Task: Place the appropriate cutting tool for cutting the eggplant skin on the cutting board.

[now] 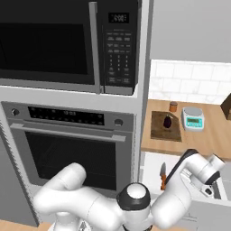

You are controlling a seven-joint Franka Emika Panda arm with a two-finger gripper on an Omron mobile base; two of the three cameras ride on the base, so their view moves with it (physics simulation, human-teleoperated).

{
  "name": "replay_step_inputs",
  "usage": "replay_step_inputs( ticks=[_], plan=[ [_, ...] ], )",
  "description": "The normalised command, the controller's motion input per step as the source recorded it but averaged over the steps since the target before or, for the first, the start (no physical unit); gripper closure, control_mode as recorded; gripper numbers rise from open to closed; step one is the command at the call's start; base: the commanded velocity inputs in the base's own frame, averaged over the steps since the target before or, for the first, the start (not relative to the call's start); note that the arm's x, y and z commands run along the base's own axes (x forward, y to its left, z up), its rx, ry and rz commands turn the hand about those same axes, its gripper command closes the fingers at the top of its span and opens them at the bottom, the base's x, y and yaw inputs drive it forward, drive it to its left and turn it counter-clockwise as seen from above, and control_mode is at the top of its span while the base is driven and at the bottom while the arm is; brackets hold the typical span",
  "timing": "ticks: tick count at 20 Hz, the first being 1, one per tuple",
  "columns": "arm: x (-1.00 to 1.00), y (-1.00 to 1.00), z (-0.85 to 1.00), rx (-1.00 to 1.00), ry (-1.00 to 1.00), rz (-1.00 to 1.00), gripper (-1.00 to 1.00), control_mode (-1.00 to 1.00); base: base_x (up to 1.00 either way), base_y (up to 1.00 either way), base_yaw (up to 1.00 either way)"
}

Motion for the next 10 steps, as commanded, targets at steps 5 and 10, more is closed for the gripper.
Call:
replay_step_inputs(
  ticks=[5,10],
  plan=[
    [-0.51,0.0,-0.01,0.07,0.09,0.0,-1.0,-1.0,0.0,0.0,0.0],
    [-0.17,0.0,0.15,0.03,0.07,0.0,-1.0,-1.0,0.0,0.0,0.0]
  ],
)
